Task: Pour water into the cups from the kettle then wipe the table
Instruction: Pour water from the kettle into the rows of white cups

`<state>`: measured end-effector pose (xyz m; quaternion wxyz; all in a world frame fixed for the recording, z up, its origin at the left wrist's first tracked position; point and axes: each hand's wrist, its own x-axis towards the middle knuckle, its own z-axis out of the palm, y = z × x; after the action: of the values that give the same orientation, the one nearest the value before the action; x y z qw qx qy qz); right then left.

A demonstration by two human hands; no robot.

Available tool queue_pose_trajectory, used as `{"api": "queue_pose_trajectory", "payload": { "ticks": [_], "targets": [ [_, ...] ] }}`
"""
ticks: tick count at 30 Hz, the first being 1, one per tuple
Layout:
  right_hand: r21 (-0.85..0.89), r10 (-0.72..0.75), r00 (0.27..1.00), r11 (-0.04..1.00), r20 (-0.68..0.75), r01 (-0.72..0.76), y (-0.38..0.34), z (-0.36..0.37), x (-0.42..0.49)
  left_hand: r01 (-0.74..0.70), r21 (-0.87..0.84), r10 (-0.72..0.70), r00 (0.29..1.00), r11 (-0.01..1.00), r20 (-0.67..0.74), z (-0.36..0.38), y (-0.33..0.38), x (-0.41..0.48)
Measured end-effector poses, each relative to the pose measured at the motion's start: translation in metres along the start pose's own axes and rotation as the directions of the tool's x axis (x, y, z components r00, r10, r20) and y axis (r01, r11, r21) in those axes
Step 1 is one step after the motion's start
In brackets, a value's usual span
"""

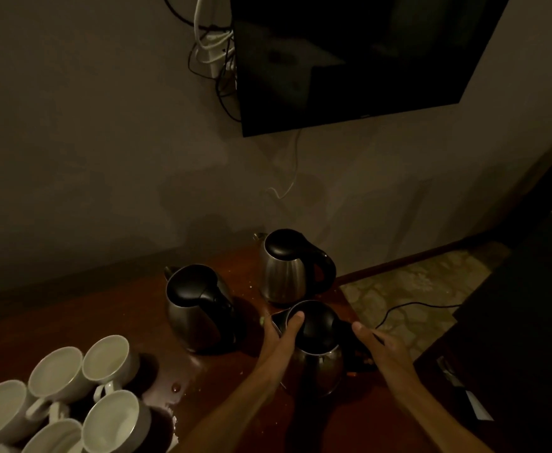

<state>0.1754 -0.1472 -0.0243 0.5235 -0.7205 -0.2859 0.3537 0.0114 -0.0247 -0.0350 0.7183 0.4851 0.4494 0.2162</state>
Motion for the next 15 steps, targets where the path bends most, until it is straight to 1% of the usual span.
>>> {"api": "queue_pose_trajectory", "payload": {
  "ticks": [3,7,11,15],
  "targets": [
    [-0.001,0.021,1.0,1.0,-0.015,-0.021,-0.006,0.003,0.001,0.007,-0.017,-0.007,1.0,1.0,-0.012,0.0,0.007,-0.002],
    [0.002,0.007,1.0,1.0,-0.02,-0.007,-0.012,0.006,0.003,-0.013,-0.07,0.011,0.999,0.997,-0.035,-0.003,0.016,-0.004],
    [0.021,-0.019,1.0,1.0,-0.021,0.019,-0.026,0.008,0.006,-0.007,-0.02,0.007,1.0,1.0,-0.028,-0.005,0.03,-0.003],
    [0.01,-0.064,0.997,0.998,-0.037,0.065,-0.047,0.007,0.011,-0.026,-0.023,0.025,0.999,0.999,-0.046,-0.005,0.051,-0.003]
  ]
}}
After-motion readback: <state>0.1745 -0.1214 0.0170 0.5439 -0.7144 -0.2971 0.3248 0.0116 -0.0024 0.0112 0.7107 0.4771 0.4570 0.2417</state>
